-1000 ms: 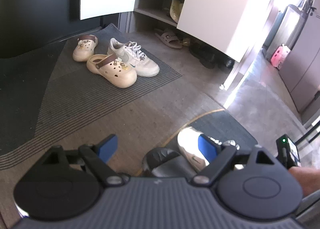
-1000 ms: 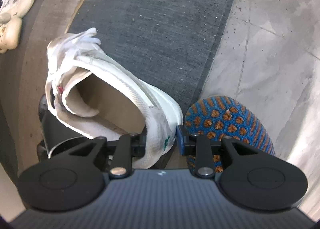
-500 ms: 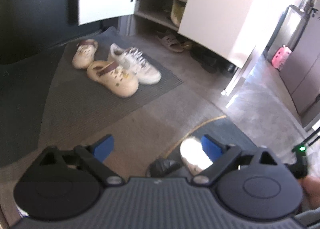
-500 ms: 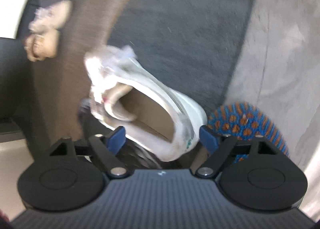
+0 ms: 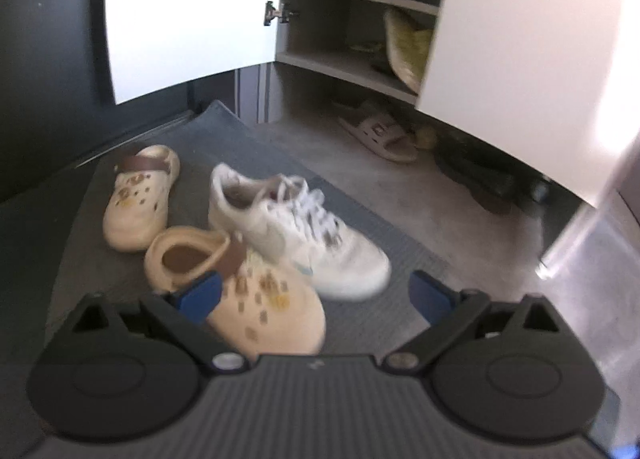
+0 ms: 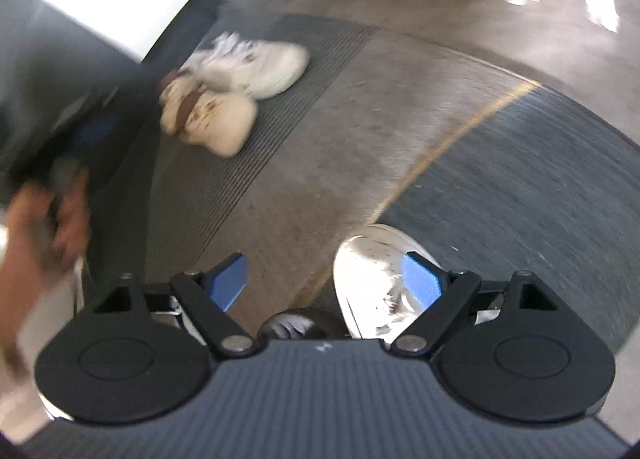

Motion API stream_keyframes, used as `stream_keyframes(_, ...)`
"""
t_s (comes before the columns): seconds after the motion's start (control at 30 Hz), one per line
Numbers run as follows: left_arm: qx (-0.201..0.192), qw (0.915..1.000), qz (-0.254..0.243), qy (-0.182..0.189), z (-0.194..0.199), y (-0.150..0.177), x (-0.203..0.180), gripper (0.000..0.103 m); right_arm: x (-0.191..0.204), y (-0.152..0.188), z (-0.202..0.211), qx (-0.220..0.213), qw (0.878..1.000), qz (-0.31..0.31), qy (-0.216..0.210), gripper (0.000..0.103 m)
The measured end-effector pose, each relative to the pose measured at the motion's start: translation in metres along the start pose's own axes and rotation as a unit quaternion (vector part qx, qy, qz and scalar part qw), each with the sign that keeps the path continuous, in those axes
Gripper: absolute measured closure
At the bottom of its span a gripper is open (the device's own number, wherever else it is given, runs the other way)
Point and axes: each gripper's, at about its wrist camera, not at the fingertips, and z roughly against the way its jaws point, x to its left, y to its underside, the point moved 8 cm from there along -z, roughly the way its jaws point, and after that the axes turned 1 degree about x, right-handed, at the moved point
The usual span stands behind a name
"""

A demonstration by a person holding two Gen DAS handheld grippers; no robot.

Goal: Organize scattered shoes
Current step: 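Lower the white sneaker onto the mat with the right gripper and open, then grasp the other white sneaker by its collar with the left gripper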

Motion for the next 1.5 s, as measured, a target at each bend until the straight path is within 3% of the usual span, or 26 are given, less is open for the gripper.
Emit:
stream_keyframes(0.2,0.002,1.0000,-0.002,0.008,-0.099,-0.048,0.012,0.003,-0.016,-0.010,-0.032,0.037,0.999,-0.029,-0.025,0.016)
stream_keyframes(0.53,0.104,0.9931,0.041,-0.033,-0.199,-0.056,0.028,0.003,-0.030,-0.032,-0.065,0.097,0.992,-0.023,-0.080,0.016)
stream_keyframes(0.67,0.145,0.9865,0.058,-0.049,-0.238,-0.059,0.034,0.003,-0.042,-0.049,-0.069,0.096,0.992,-0.020,-0.081,0.016)
stream_keyframes(0.7,0.166,0.9761,0.134,-0.041,-0.249,-0.054,0.046,0.003,-0.046,-0.053,-0.071,0.093,0.992,-0.025,-0.080,0.016)
stream_keyframes(0.73,0.173,0.9711,0.158,-0.045,-0.253,-0.053,0.051,0.004,-0.049,-0.056,-0.073,0.091,0.992,-0.031,-0.080,0.016)
stream_keyframes(0.77,0.184,0.9590,0.208,-0.056,-0.261,-0.048,0.057,0.006,-0.051,-0.057,-0.075,0.093,0.992,-0.037,-0.081,0.016)
stream_keyframes(0.83,0.203,0.9489,0.229,-0.078,-0.273,-0.040,0.054,0.010,-0.055,-0.057,-0.079,0.100,0.990,-0.049,-0.083,0.016)
stream_keyframes(0.87,0.205,0.9497,0.221,-0.085,-0.275,-0.040,0.048,0.015,-0.056,-0.056,-0.080,0.105,0.990,-0.052,-0.083,0.016)
stream_keyframes(0.93,0.215,0.9477,0.209,-0.109,-0.281,-0.038,0.041,0.016,-0.058,-0.055,-0.079,0.110,0.989,-0.052,-0.082,0.016)
stream_keyframes(0.97,0.220,0.9464,0.204,-0.120,-0.283,-0.037,0.037,0.026,-0.059,-0.055,-0.077,0.112,0.989,-0.050,-0.081,0.016)
stream_keyframes(1.0,0.225,0.9429,0.198,-0.145,-0.286,-0.036,0.036,0.049,-0.061,-0.055,-0.076,0.113,0.989,-0.047,-0.079,0.016)
stream_keyframes(1.07,0.228,0.9372,0.196,-0.177,-0.287,-0.034,0.033,0.061,-0.068,-0.058,-0.073,0.106,0.991,-0.050,-0.069,0.016)
stream_keyframes(1.1,0.215,0.9338,0.221,-0.180,-0.284,-0.034,0.033,0.067,-0.073,-0.059,-0.072,0.103,0.991,-0.057,-0.064,0.016)
stream_keyframes(1.2,0.207,0.9293,0.239,-0.191,-0.276,-0.038,0.028,0.077,-0.084,-0.062,-0.073,0.096,0.991,-0.080,-0.054,0.016)
stream_keyframes(1.33,0.202,0.9232,0.272,-0.182,-0.257,-0.046,0.026,0.082,-0.083,-0.066,-0.072,0.077,0.991,-0.094,-0.056,0.016)
stream_keyframes(1.5,0.208,0.9269,0.277,-0.143,-0.234,-0.058,0.014,0.084,-0.076,-0.073,-0.069,0.049,0.992,-0.102,-0.058,0.016)
